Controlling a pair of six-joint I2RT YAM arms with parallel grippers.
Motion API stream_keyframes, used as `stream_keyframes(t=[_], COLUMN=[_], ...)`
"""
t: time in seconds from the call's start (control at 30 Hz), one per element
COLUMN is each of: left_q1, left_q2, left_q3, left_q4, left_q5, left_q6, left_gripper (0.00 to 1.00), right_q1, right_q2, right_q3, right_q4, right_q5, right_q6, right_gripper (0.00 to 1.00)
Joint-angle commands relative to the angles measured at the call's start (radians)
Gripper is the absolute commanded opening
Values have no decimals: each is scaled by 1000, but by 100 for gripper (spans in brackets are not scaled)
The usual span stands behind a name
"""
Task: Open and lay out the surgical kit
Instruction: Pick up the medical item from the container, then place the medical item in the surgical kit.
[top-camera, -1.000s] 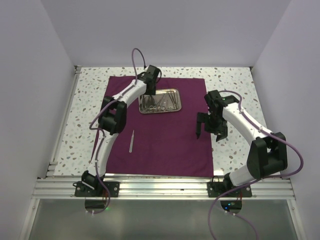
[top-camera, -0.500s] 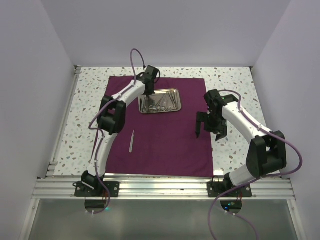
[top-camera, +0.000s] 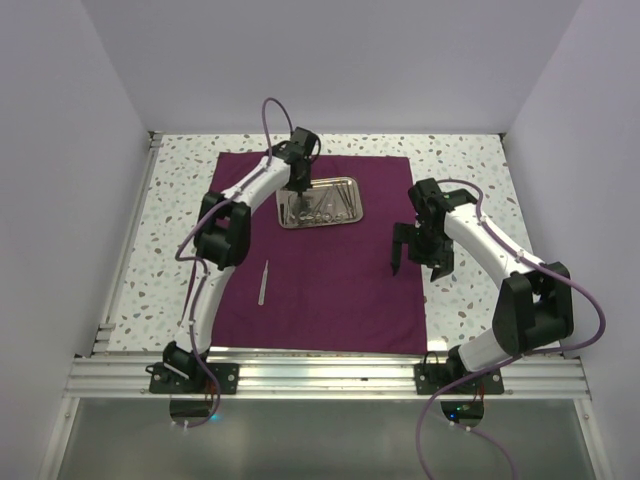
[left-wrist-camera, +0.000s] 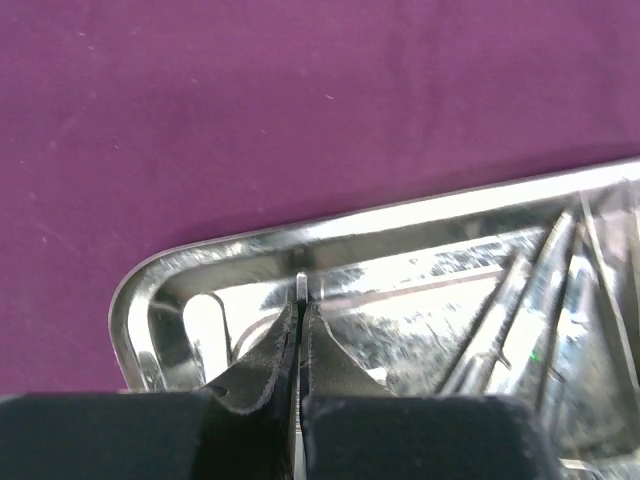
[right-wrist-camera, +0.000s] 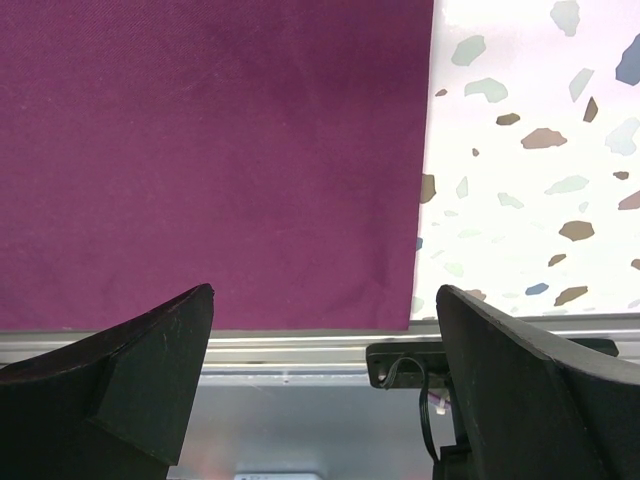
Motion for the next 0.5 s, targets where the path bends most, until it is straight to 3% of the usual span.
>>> stream_keyframes(t=[0.0,0.13,0.23,0.47], left_q1=[-4,-4,-5,-50], left_q2=[-81,-170,-282,-632], left_q3=[97,62,-65,-657], left_q4=[-102,-136,-133,-16], left_q5=[90,97,88,51], left_q6=[28,31,31,-10], left_gripper=[0,0,0,0], right_q1=[-2,-4,-2,-2], right_q2=[-37,-45,-49,-62], right_q3=[40,42,33,22], right_q4=[14,19,28,31], right_q5=[-2,-5,-13,-14], right_q6=[-2,-11,-14,-29], right_gripper=[97,97,97,97])
